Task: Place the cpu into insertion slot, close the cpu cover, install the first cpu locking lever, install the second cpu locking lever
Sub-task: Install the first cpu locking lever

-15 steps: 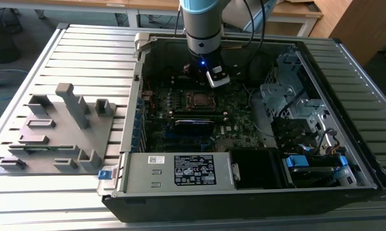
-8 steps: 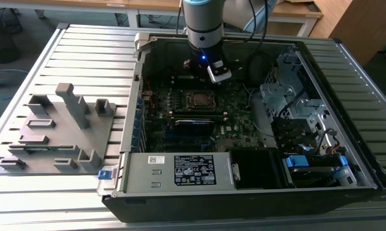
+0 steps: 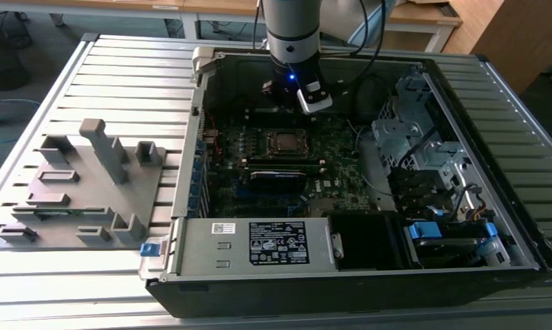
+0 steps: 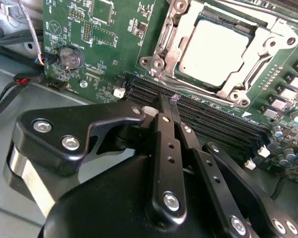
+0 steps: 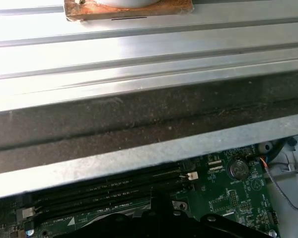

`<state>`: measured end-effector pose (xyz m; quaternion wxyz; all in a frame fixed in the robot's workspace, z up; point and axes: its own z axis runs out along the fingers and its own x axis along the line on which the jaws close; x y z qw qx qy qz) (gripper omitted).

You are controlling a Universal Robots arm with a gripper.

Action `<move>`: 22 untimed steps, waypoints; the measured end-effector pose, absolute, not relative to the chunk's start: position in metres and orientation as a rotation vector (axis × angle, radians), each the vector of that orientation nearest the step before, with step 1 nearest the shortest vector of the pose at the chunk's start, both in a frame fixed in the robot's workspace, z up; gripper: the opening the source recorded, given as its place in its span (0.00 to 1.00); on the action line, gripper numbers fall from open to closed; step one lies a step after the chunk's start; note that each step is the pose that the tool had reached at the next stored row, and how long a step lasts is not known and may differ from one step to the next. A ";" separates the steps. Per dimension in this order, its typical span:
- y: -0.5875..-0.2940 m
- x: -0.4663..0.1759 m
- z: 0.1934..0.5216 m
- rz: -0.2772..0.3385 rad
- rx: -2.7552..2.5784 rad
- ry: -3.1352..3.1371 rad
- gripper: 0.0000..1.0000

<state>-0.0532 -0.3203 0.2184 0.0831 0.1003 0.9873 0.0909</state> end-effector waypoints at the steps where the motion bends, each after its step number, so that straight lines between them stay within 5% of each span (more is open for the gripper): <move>1: -0.320 -0.053 0.218 0.271 0.300 2.950 0.10; 15: -0.320 -0.053 0.218 0.241 0.308 2.996 0.10; 22: -0.320 -0.053 0.218 0.096 0.298 2.995 0.10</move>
